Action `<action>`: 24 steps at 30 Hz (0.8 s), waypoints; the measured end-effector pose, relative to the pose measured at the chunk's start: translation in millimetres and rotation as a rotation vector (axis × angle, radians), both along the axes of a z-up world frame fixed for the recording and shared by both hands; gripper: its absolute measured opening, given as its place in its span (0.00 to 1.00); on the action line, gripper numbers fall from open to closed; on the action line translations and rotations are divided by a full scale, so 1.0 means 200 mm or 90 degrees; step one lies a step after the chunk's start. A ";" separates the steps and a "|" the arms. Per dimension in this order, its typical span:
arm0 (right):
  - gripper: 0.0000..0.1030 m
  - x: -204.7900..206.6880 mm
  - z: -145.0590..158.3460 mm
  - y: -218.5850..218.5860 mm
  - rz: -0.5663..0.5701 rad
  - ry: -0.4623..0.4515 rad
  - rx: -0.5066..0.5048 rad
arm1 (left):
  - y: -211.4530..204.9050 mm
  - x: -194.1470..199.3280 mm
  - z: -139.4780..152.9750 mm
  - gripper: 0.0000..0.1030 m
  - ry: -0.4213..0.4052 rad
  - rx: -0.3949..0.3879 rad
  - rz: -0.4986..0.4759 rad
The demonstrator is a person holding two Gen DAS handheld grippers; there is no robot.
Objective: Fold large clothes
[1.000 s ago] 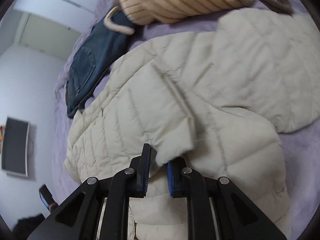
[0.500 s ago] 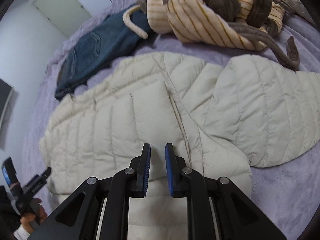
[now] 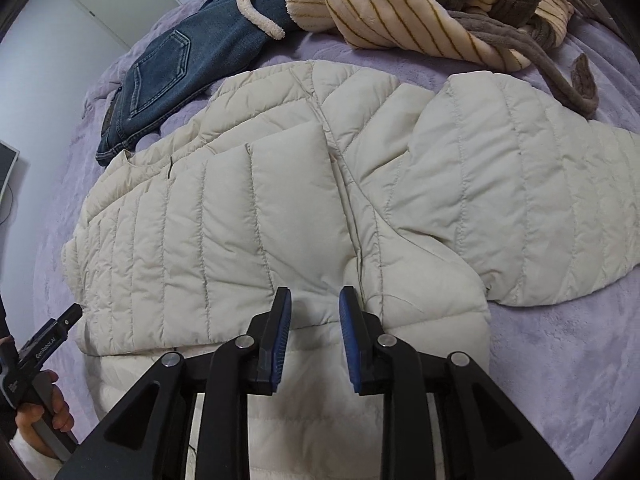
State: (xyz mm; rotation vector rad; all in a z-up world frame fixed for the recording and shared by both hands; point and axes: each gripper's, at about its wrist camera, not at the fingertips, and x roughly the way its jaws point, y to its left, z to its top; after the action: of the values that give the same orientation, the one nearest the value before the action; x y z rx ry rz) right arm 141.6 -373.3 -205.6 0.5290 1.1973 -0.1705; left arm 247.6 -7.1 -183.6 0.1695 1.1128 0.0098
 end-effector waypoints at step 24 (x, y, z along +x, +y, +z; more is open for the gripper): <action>0.82 -0.76 0.02 -0.77 -0.284 -0.048 0.160 | -0.94 -0.43 -0.01 0.95 0.103 -0.107 -0.241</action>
State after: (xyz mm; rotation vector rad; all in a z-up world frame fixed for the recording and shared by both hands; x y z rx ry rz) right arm -9.9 -527.8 -201.6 1.0132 1.0180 -0.3799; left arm 161.5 -195.7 -184.7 0.2309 1.2219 -0.4415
